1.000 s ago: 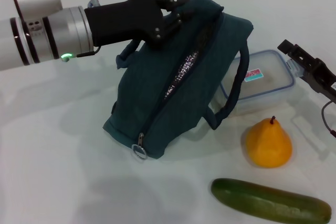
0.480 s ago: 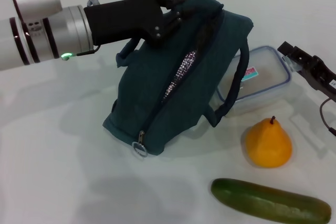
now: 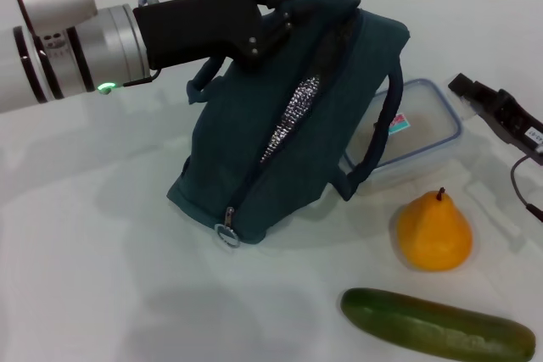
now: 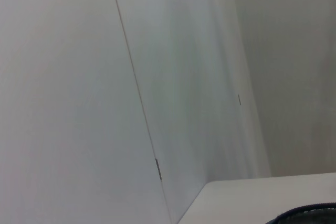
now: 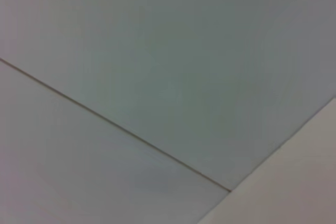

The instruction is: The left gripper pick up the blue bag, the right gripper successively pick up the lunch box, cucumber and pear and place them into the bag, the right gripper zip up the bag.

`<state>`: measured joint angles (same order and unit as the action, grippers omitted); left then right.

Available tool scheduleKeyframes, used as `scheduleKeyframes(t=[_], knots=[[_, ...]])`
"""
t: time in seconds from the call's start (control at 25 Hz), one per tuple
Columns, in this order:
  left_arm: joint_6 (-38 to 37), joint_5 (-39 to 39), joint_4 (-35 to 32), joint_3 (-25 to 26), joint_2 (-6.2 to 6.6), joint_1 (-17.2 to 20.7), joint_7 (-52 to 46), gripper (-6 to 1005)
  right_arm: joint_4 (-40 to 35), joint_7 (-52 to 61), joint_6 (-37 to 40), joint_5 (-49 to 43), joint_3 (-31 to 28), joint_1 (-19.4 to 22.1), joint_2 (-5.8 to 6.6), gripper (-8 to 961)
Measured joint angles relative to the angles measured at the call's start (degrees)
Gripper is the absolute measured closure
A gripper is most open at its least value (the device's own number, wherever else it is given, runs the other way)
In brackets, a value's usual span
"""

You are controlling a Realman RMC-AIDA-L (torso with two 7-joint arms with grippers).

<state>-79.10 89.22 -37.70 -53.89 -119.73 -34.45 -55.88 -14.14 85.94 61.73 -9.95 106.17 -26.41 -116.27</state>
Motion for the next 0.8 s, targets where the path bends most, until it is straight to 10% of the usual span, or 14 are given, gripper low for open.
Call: scheduleKeyframes(t=[0.8], knots=[[-0.09, -0.19, -0.09, -0.07, -0.05, -0.09, -0.09, 871, 0.66, 0.04, -1.57, 3.38, 0.67, 0.73, 0.0, 825]])
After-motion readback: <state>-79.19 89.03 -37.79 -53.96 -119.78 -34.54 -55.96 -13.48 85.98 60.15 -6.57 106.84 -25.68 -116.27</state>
